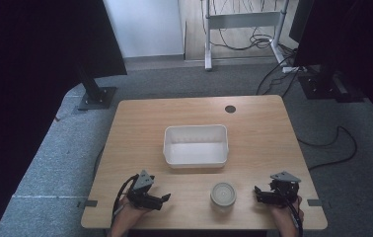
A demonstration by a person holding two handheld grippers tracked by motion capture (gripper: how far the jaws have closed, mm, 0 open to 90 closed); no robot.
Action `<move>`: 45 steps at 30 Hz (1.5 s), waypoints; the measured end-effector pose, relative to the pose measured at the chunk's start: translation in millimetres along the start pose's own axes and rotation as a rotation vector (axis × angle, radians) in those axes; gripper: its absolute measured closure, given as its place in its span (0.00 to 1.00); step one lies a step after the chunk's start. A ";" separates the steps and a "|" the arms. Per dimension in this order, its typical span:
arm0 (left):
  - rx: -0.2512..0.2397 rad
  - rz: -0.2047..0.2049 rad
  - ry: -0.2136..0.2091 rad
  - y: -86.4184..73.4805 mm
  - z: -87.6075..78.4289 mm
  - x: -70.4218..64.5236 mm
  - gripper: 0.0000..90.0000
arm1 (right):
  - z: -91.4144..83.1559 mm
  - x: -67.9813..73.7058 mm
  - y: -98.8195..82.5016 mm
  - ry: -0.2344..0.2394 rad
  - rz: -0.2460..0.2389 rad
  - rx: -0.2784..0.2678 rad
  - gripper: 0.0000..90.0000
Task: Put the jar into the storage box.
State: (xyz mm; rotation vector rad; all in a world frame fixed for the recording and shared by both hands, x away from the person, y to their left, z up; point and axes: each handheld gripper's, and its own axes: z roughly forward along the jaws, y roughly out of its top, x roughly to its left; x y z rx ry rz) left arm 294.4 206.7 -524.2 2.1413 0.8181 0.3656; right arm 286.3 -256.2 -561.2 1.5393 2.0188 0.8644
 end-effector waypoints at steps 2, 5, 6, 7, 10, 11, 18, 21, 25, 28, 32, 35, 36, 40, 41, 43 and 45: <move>-0.002 0.008 -0.006 2.5 0.1 -2.8 0.05 | 0.0 0.0 0.0 0.000 0.000 0.000 0.00; -0.006 0.019 -0.015 6.1 0.4 -6.9 0.05 | 0.0 0.0 0.0 0.000 0.000 0.000 0.00; -0.008 0.022 -0.019 7.3 0.6 -8.4 0.05 | -0.1 0.1 0.0 0.000 0.000 0.000 0.00; -0.010 0.025 -0.023 9.0 0.9 -10.3 0.05 | -0.1 0.0 -0.1 0.000 0.000 0.000 0.00; -0.014 0.032 -0.033 12.8 1.5 -14.4 0.04 | -0.1 0.1 -0.1 0.000 0.000 0.000 0.00; -0.017 0.033 -0.037 14.0 1.7 -15.7 0.04 | -0.1 0.1 -0.1 0.000 0.000 0.000 0.00; -0.034 0.041 -0.060 22.3 3.5 -25.0 0.03 | -0.2 0.2 -0.2 0.001 -0.001 0.000 0.00; -0.038 0.046 -0.070 26.0 5.6 -29.2 0.03 | -0.2 0.2 -0.2 0.001 -0.001 0.000 0.00; -0.041 0.055 -0.085 31.3 8.3 -34.9 0.03 | -0.2 0.2 -0.2 0.001 -0.001 0.000 0.00; -0.043 0.066 -0.099 35.5 11.0 -40.1 0.03 | -0.2 0.2 -0.2 0.001 -0.001 0.000 0.00; -0.047 0.081 -0.115 41.1 14.7 -47.0 0.02 | -0.2 0.3 -0.3 0.001 -0.001 0.000 0.00; -0.051 0.088 -0.128 44.8 17.1 -51.8 0.02 | -0.3 0.4 -0.3 0.002 -0.001 0.000 0.00; -0.052 0.092 -0.133 45.9 18.0 -53.3 0.02 | -0.3 0.4 -0.3 0.002 -0.001 0.000 0.00; -0.059 0.098 -0.154 49.9 22.0 -59.2 0.01 | -0.4 0.4 -0.4 0.002 -0.002 0.000 0.00; -0.061 0.101 -0.161 50.9 23.1 -60.8 0.01 | -0.4 0.4 -0.4 0.002 -0.002 0.000 0.00; -0.063 0.106 -0.171 52.9 25.6 -64.2 0.01 | -0.4 0.5 -0.4 0.002 -0.002 0.000 0.00; -0.063 0.115 -0.182 54.8 28.5 -67.4 0.01 | -0.4 0.5 -0.4 0.003 -0.002 0.000 0.00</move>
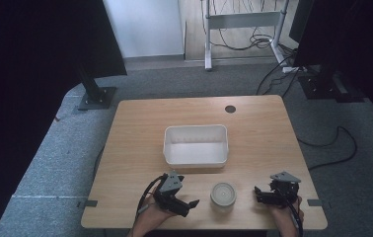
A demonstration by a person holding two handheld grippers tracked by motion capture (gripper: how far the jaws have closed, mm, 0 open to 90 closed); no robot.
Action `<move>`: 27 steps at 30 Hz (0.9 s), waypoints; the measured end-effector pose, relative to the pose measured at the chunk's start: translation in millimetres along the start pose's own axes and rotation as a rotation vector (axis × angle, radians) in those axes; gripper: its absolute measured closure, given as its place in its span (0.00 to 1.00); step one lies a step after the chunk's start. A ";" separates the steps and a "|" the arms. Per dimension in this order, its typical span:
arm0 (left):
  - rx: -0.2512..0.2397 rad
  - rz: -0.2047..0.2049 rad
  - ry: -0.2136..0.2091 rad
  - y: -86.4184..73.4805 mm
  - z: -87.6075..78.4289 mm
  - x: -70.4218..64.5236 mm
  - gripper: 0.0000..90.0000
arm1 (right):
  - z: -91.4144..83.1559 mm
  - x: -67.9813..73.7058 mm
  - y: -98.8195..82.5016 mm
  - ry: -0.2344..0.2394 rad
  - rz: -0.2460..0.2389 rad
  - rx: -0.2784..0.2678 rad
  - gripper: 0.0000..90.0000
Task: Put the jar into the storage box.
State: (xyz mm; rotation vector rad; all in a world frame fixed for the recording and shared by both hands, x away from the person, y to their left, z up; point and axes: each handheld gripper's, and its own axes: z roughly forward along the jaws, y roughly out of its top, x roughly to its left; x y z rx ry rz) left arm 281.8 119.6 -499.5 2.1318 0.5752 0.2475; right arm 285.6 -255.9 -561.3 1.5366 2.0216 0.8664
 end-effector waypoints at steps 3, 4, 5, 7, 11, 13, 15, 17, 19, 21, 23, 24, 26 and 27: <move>0.000 0.009 -0.015 2.9 5.6 -3.9 0.01 | 0.0 0.0 -0.1 0.000 -0.001 0.000 0.00; -0.001 0.010 -0.020 3.8 7.5 -5.4 0.01 | 0.0 0.0 -0.1 0.000 -0.001 0.000 0.00; -0.001 0.013 -0.025 4.7 9.1 -6.8 0.01 | -0.1 0.0 -0.1 0.001 -0.001 0.000 0.00; -0.001 0.018 -0.034 6.2 12.4 -9.4 0.01 | -0.1 0.0 -0.1 0.001 -0.001 0.000 0.00; -0.001 0.026 -0.050 8.8 18.9 -14.0 0.01 | -0.1 0.1 -0.1 0.001 -0.001 0.000 0.00; 0.001 0.029 -0.056 9.9 22.2 -15.9 0.01 | -0.1 0.1 -0.1 0.001 -0.001 0.000 0.00; 0.002 0.032 -0.063 10.8 25.4 -17.6 0.01 | -0.1 0.1 -0.1 0.001 -0.001 0.000 0.00; 0.003 0.033 -0.069 11.5 28.5 -19.3 0.01 | -0.1 0.1 -0.1 0.002 -0.002 0.000 0.00; 0.003 0.035 -0.075 12.1 31.6 -21.1 0.01 | -0.1 0.1 -0.1 0.001 -0.002 0.000 0.00; 0.005 0.036 -0.082 12.3 34.6 -22.8 0.01 | -0.1 0.1 -0.1 0.002 -0.002 0.000 0.00; 0.009 0.038 -0.087 12.2 37.7 -24.2 0.01 | -0.1 0.1 -0.1 0.002 -0.002 0.000 0.00; 0.010 0.037 -0.089 12.1 39.5 -25.1 0.01 | -0.1 0.1 -0.1 0.002 -0.002 0.000 0.00; 0.013 0.038 -0.093 12.0 42.7 -26.5 0.01 | -0.1 0.1 -0.1 0.002 -0.002 0.000 0.00; 0.015 0.040 -0.096 12.1 44.2 -27.1 0.01 | -0.1 0.1 -0.1 0.002 -0.002 0.000 0.00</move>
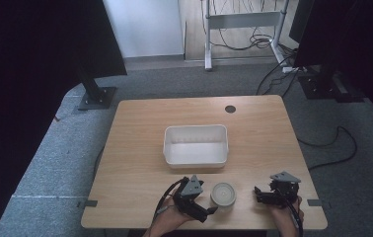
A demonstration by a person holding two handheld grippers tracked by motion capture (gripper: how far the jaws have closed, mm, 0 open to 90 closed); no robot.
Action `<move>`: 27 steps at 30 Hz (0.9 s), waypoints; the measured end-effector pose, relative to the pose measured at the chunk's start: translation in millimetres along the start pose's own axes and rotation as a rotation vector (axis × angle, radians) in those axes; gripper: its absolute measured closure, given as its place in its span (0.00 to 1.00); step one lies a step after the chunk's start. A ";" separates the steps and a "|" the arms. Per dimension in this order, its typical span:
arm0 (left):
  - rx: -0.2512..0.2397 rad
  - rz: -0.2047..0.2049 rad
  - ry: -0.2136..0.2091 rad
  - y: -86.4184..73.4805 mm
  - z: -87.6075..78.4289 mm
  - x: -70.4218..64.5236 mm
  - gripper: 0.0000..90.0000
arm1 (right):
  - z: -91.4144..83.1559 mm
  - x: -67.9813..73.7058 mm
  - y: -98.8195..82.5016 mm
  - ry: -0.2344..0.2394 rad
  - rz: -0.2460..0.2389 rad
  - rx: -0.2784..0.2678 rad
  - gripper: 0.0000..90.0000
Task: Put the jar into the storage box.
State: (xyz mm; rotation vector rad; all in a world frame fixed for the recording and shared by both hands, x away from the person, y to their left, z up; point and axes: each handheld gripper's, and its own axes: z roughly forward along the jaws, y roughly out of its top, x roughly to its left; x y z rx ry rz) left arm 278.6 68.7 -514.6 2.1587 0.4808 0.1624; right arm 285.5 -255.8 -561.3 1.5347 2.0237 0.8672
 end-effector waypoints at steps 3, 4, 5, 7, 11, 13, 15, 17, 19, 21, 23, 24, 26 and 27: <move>0.002 0.001 -0.006 0.7 4.4 -1.6 0.01 | 0.0 0.0 0.0 0.000 0.000 0.000 0.00; 0.003 0.001 -0.008 1.1 5.8 -2.2 0.01 | 0.0 0.0 0.0 0.000 0.000 0.000 0.00; 0.004 0.002 -0.010 1.5 7.2 -2.7 0.01 | 0.0 0.0 0.0 0.000 0.000 0.000 0.00; 0.004 0.004 -0.013 2.4 10.3 -4.0 0.01 | 0.0 0.0 0.0 0.000 0.000 0.000 0.00; 0.005 0.010 -0.020 4.1 16.1 -6.8 0.01 | 0.0 0.0 0.0 0.000 0.000 0.000 0.00; 0.008 0.013 -0.020 4.5 19.0 -8.0 0.01 | 0.0 0.0 0.0 0.000 0.000 0.000 0.00; 0.011 0.016 -0.017 5.0 21.9 -9.0 0.01 | 0.0 0.0 0.0 0.000 0.000 0.000 0.00; 0.013 0.018 -0.017 5.5 24.5 -9.8 0.01 | 0.0 0.0 0.0 0.000 0.000 0.000 0.00; 0.016 0.021 -0.014 6.0 27.5 -10.6 0.01 | 0.0 0.0 0.0 0.000 0.000 0.000 0.00; 0.018 0.021 -0.011 6.5 30.6 -11.3 0.02 | 0.0 0.0 0.0 0.000 0.000 0.000 0.00; 0.020 0.018 -0.009 7.2 34.0 -12.1 0.02 | 0.0 0.0 0.0 0.000 0.000 0.000 0.00; 0.021 0.018 -0.009 7.6 35.6 -12.6 0.02 | 0.0 0.0 0.0 0.000 0.000 0.000 0.00; 0.023 0.019 -0.010 8.2 39.2 -13.6 0.02 | 0.0 0.0 0.0 0.000 0.000 0.000 0.00; 0.027 0.021 -0.007 8.6 41.1 -14.0 0.02 | 0.0 0.0 0.0 0.000 -0.001 0.000 0.00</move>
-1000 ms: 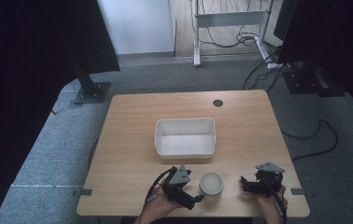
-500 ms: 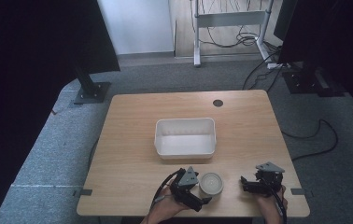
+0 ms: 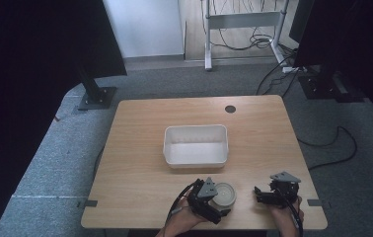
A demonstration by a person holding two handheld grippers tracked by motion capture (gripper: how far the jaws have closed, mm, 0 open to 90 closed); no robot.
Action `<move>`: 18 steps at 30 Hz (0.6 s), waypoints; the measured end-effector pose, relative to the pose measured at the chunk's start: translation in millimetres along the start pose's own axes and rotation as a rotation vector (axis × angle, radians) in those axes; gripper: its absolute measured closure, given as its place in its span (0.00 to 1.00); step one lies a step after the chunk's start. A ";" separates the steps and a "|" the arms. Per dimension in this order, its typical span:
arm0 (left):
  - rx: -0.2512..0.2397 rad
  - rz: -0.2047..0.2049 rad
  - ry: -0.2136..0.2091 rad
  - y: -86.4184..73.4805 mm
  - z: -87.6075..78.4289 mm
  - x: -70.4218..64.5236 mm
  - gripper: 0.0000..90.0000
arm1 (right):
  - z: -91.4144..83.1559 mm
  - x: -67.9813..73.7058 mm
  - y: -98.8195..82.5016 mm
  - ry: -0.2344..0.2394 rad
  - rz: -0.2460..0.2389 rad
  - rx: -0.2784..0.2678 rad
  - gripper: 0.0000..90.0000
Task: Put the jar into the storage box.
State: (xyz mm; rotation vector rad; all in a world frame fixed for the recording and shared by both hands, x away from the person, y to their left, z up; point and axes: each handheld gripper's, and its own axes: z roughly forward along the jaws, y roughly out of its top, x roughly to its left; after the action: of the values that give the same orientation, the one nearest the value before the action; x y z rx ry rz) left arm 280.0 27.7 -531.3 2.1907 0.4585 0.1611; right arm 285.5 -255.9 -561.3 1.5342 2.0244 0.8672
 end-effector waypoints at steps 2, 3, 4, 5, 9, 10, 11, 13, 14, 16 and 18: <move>0.006 0.001 0.005 1.1 5.8 -1.5 0.03 | 0.0 0.0 0.0 0.000 0.000 0.000 0.00; 0.010 0.004 0.008 1.5 7.5 -2.0 0.03 | 0.0 0.0 0.0 0.000 0.000 0.000 0.00; 0.010 0.004 0.008 1.5 7.5 -2.0 0.04 | 0.0 0.0 0.0 0.000 0.000 0.000 0.00; 0.017 0.009 0.022 2.3 11.1 -3.3 0.04 | 0.0 0.0 0.0 0.000 0.000 0.000 0.00; 0.024 0.003 0.036 2.8 16.3 -3.6 0.06 | 0.0 0.0 0.0 0.000 0.000 0.000 0.00; 0.024 0.004 0.038 2.8 17.2 -3.7 0.07 | 0.0 0.0 0.0 0.000 0.000 0.000 0.00; 0.021 0.004 0.041 2.7 17.6 -3.7 0.08 | 0.0 0.0 0.0 0.000 0.000 0.000 0.00; 0.014 0.006 0.042 2.6 17.5 -3.6 0.10 | 0.0 0.0 0.0 0.000 0.000 0.000 0.00; 0.014 0.006 0.042 2.6 17.5 -3.6 0.10 | 0.0 0.0 0.0 0.000 0.000 0.000 0.00; 0.012 0.013 0.051 2.7 17.3 -4.5 0.10 | 0.0 0.0 0.0 0.001 0.000 0.000 0.00; 0.012 0.015 0.059 3.1 17.0 -5.3 0.11 | 0.0 0.0 0.0 0.001 0.000 0.000 0.00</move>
State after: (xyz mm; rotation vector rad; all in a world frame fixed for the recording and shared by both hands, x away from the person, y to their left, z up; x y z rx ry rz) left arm 280.6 11.4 -539.0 2.2062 0.4767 0.2325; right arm 285.5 -255.8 -561.3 1.5339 2.0251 0.8674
